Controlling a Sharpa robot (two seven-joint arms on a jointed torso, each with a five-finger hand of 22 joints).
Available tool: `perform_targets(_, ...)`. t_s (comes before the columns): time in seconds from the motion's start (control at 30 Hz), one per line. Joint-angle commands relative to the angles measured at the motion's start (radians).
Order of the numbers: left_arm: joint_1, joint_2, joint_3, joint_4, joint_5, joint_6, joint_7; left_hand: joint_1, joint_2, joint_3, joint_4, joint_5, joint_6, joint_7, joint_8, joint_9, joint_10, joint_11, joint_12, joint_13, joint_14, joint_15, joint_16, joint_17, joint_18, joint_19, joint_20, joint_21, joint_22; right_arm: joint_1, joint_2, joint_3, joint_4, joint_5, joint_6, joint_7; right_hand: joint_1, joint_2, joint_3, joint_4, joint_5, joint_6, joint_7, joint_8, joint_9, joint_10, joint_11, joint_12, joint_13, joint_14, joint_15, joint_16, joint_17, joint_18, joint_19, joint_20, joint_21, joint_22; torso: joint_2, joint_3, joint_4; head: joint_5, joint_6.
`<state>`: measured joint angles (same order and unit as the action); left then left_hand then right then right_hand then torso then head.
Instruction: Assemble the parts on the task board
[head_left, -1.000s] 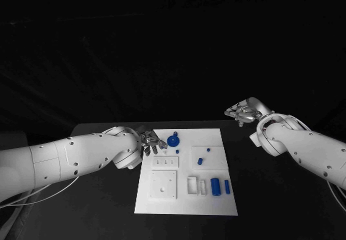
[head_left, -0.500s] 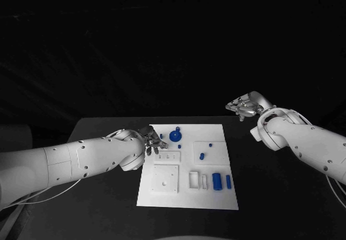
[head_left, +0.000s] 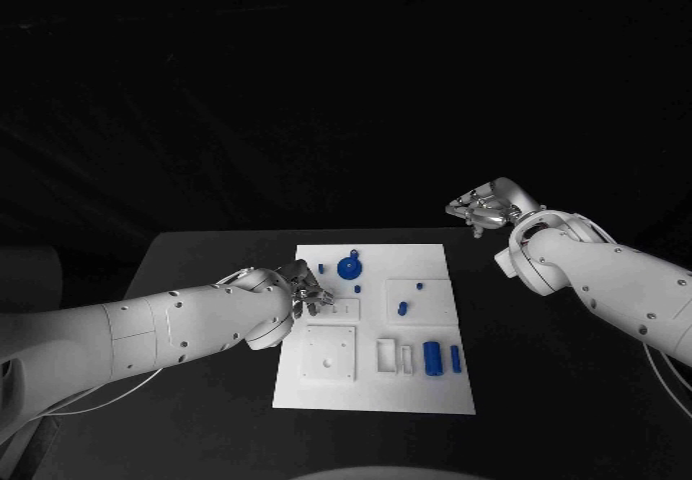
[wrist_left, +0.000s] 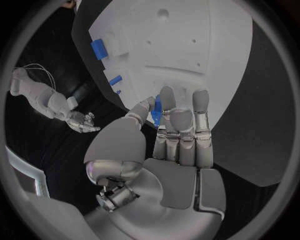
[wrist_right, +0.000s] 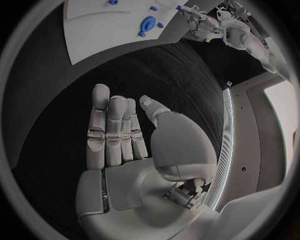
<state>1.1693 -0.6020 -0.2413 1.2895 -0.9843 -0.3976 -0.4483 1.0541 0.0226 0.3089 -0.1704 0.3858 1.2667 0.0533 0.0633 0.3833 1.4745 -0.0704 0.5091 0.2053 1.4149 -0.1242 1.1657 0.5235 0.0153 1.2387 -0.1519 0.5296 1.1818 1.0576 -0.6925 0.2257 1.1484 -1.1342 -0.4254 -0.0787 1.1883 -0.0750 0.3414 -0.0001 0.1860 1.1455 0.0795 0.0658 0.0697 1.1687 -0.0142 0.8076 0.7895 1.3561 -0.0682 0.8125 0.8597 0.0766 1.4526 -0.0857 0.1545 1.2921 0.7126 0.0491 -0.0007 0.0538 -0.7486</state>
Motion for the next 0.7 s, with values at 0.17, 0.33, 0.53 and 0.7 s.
perform_targets(0.17,-0.011,0.020,0.001,-0.024,-0.008,0.044,-0.007,0.014,0.014,0.039,-0.040,0.003,0.121,-0.076,0.005,0.006,0.041,-0.012,0.006,0.003,0.004,-0.010,0.007,-0.001,-0.005,0.008,0.000,-0.010,0.007,0.001,0.007,0.002,0.001,0.006,0.012,0.008,-0.001,-0.004,0.003,-0.005,0.008,-0.007,0.000,-0.003,-0.001,-0.008,0.001,0.004,-0.002,-0.008,-0.001,0.004,-0.002,0.012,0.006,-0.001,-0.006,0.002,0.000,-0.0001,0.0010,-0.001,0.000)
perform_targets(0.33,-0.016,0.033,0.001,-0.040,-0.007,0.060,-0.010,0.015,0.014,0.038,-0.041,0.002,0.120,-0.076,0.005,0.009,0.041,-0.011,0.006,0.004,0.004,-0.009,0.008,-0.001,-0.006,0.011,0.000,-0.021,0.017,0.001,0.011,0.003,0.001,0.007,0.013,0.010,-0.001,-0.004,0.003,-0.005,0.008,-0.007,0.000,-0.003,-0.001,-0.008,0.001,0.004,-0.002,-0.008,-0.001,0.004,-0.002,0.012,0.006,-0.001,-0.006,0.002,0.001,-0.0005,0.0001,-0.003,-0.002)
perform_targets(0.53,-0.020,0.042,0.001,-0.052,-0.005,0.068,-0.014,0.013,0.015,0.037,-0.040,0.000,0.119,-0.076,0.005,0.010,0.041,-0.011,0.005,0.004,0.004,-0.009,0.007,-0.002,-0.006,0.013,0.001,-0.025,0.022,0.001,0.013,0.004,0.000,0.008,0.014,0.011,-0.003,-0.002,-0.001,-0.009,0.010,-0.007,0.000,-0.003,-0.001,-0.008,0.000,0.005,-0.003,-0.009,-0.001,0.005,-0.004,0.012,0.008,-0.001,-0.010,0.006,0.000,0.0006,0.0003,-0.006,-0.004)
perform_targets(0.7,-0.023,0.050,0.001,-0.062,-0.005,0.072,-0.018,0.014,0.015,0.036,-0.039,-0.001,0.118,-0.075,0.005,0.011,0.041,-0.010,0.003,0.003,0.004,-0.009,0.005,-0.004,-0.006,0.016,0.001,-0.034,0.029,0.001,0.016,0.004,-0.001,0.009,0.016,0.012,-0.004,-0.001,-0.003,-0.010,0.011,-0.008,0.001,-0.003,-0.001,-0.009,0.001,0.005,-0.004,-0.009,-0.001,0.005,-0.004,0.012,0.009,-0.001,-0.012,0.008,0.000,0.0003,0.0002,-0.007,-0.004)
